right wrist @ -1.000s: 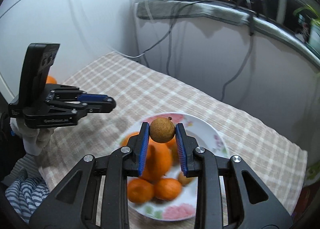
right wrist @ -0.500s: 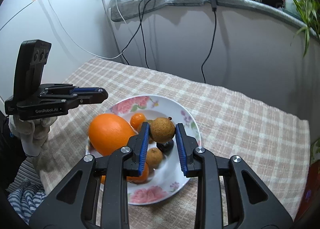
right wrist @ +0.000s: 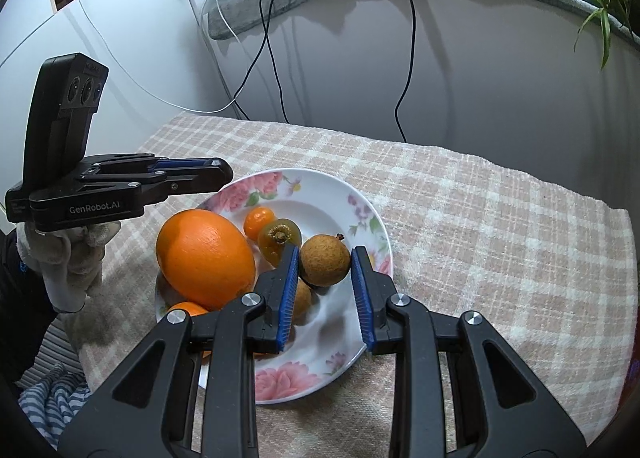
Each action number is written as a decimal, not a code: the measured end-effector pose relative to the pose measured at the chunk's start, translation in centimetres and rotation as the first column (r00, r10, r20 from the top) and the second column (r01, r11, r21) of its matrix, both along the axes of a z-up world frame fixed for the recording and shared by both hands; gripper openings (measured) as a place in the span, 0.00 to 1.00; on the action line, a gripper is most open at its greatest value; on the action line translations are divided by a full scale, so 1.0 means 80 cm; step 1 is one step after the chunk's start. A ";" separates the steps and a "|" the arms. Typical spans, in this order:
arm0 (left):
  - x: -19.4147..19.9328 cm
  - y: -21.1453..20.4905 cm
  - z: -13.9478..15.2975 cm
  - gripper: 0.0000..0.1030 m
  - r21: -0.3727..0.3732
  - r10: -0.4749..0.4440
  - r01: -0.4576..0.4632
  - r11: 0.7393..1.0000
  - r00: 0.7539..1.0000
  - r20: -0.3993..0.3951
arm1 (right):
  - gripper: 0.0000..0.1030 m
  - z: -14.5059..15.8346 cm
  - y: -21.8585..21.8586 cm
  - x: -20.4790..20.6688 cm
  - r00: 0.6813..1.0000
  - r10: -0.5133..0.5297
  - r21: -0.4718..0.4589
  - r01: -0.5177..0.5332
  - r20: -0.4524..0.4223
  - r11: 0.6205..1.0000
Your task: Organize fruits
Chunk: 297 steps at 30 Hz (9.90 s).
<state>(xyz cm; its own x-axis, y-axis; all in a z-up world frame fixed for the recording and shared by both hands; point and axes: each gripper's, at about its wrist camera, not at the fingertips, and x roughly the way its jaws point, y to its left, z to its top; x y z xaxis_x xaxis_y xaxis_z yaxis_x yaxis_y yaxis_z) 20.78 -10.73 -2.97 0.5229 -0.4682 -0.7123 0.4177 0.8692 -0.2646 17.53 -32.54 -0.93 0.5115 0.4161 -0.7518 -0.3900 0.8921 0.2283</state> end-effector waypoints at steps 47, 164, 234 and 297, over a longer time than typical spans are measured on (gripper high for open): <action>-0.051 -0.008 0.041 0.79 0.103 0.025 -0.040 0.994 0.989 0.146 | 0.87 0.024 0.007 -0.018 0.998 -0.006 -0.022 0.007 0.057 1.000; -0.210 0.324 -0.019 0.35 0.080 0.630 -0.648 0.757 0.757 0.173 | 0.69 -0.065 0.538 -0.010 0.756 0.643 0.419 -0.548 -0.122 0.724; -0.111 -0.092 0.012 0.35 0.041 -0.045 0.041 0.998 0.994 0.097 | 0.69 -0.009 -0.005 0.007 0.981 -0.026 0.319 0.087 -0.190 0.944; -0.172 -0.008 0.040 0.79 0.061 0.136 -0.146 0.987 0.980 0.147 | 0.99 0.033 -0.019 -0.127 0.910 -0.355 -0.025 0.369 0.213 0.929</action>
